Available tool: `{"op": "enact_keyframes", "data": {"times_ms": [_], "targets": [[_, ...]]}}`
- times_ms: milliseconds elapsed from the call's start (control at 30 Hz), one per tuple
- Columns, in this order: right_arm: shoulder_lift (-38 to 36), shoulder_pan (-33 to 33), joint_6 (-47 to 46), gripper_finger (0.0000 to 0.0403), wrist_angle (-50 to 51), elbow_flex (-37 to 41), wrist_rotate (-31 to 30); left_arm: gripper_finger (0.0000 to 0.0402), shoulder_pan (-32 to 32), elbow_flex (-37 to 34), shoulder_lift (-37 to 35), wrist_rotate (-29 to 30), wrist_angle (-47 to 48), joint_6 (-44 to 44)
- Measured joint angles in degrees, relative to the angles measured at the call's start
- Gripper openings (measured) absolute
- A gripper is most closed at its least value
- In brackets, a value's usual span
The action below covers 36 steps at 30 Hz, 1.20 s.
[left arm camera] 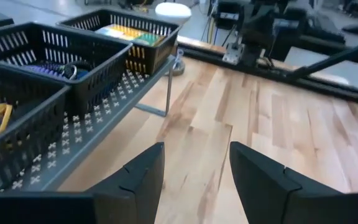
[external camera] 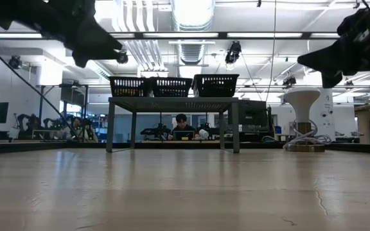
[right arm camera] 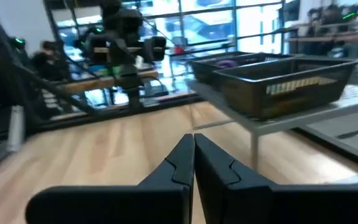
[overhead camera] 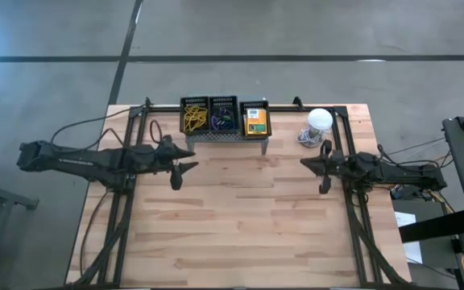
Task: Pick & Place Office Desk Supplies
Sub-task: Return to Home Position
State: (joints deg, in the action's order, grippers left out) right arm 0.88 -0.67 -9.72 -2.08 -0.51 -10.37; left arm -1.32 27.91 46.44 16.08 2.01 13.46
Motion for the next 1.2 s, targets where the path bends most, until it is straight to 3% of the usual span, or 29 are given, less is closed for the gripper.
{"op": "enact_keyframes", "data": {"times_ms": [400, 700, 800, 933, 1067, 1200], "targets": [[2.22, 0.0, 2.45, 0.0008, -0.23, 0.0, -1.34, 0.0186, 0.0, -8.29, -4.72, -0.04, -0.96, 0.28], [2.26, 0.0, 11.65, 0.0008, -0.2, 0.0, -1.29, 0.0186, 0.0, -18.03, -4.72, -0.04, -0.9, 0.09], [2.26, 0.0, 13.63, 0.0008, -0.2, 0.0, -1.29, 0.0186, 0.0, -21.37, -6.34, -0.2, -0.66, 4.35], [2.26, 0.0, 14.45, 0.0008, -0.2, 0.0, -1.28, 0.0186, 0.09, -24.28, -16.37, -0.59, -1.1, 14.63], [2.26, 0.02, 14.43, 0.0008, -0.2, 0.0, -1.25, 0.0186, 0.13, -27.66, -32.05, -0.41, -9.12, 3.79], [2.27, 0.0, 14.45, 0.0008, -0.2, 0.0, -1.23, 0.0186, 0.02, -27.63, -44.14, -11.73, -3.19, -9.14]]}}
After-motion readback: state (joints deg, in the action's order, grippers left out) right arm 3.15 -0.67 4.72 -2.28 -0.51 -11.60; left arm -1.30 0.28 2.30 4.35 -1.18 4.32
